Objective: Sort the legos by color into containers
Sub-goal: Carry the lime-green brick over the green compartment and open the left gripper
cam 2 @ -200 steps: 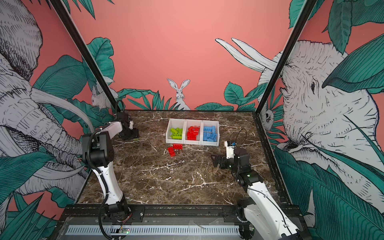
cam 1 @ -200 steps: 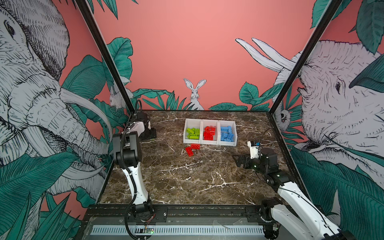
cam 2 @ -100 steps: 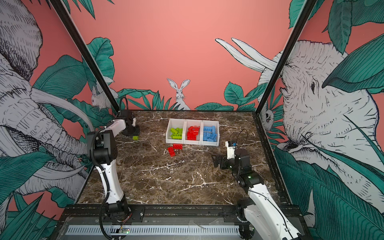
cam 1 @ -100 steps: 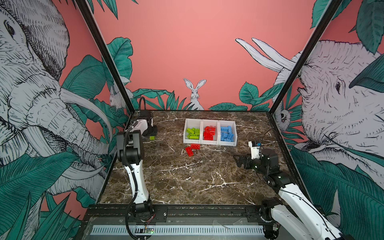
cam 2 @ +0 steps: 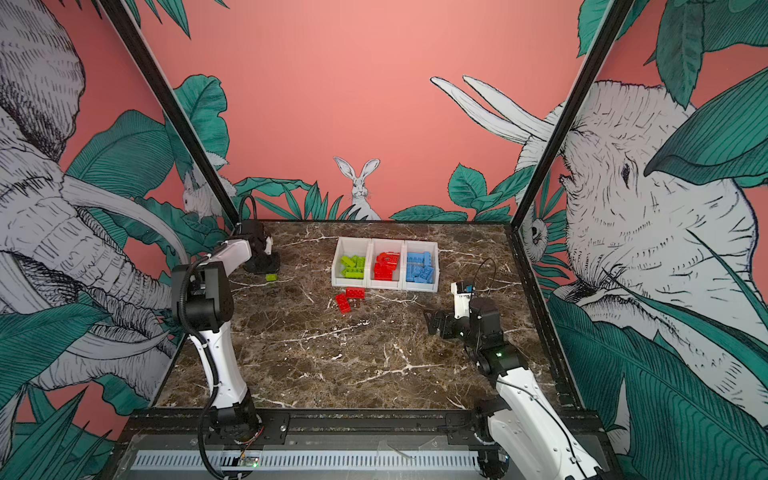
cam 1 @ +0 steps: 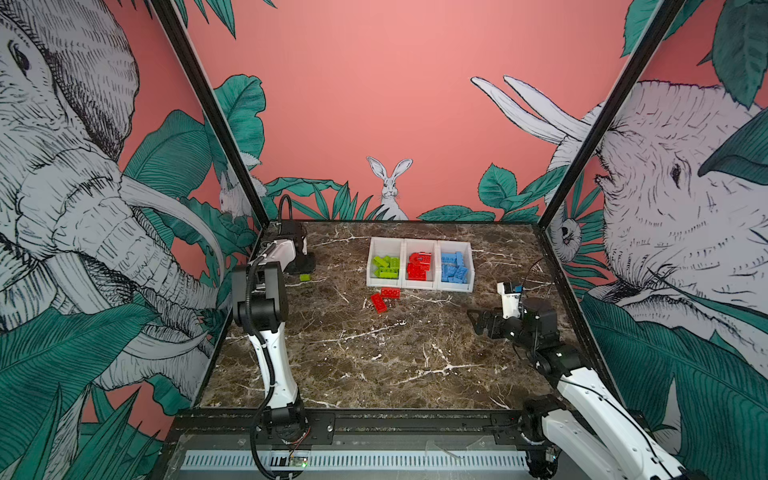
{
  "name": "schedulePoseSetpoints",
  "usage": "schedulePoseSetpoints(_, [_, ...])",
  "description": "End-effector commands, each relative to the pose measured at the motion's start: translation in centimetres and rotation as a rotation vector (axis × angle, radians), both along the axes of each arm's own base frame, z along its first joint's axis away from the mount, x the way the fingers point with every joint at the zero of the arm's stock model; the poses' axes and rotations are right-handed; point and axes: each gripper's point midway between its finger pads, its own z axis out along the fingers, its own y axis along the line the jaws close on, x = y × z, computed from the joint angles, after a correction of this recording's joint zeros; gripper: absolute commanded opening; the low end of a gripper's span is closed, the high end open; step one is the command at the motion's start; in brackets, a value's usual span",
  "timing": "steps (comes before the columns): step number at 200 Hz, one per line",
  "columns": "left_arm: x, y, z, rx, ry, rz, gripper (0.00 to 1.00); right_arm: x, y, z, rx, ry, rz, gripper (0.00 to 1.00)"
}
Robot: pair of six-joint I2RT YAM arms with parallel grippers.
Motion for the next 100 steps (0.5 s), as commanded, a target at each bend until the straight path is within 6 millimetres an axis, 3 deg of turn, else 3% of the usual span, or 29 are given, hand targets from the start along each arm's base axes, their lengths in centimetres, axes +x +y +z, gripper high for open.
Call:
schedulePoseSetpoints(1, [-0.5,-3.7,6.7,-0.105,-0.118,-0.052,0.31,0.3,0.1,1.1,0.011,-0.04,-0.003,0.98])
schedulePoseSetpoints(66, [-2.4,-18.6,15.5,-0.336,-0.272,-0.303,0.3,0.1,0.1,1.0,0.007,-0.021,0.001,0.98])
schedulePoseSetpoints(84, [-2.2,-22.0,16.2,-0.385,-0.308,-0.361,0.31,-0.2,0.0,1.1,0.004,-0.011,0.0,0.98])
schedulePoseSetpoints(100, [-2.1,-25.1,15.3,-0.431,-0.284,-0.42,0.3,-0.6,-0.1,1.1,-0.005,-0.006,0.001,0.98])
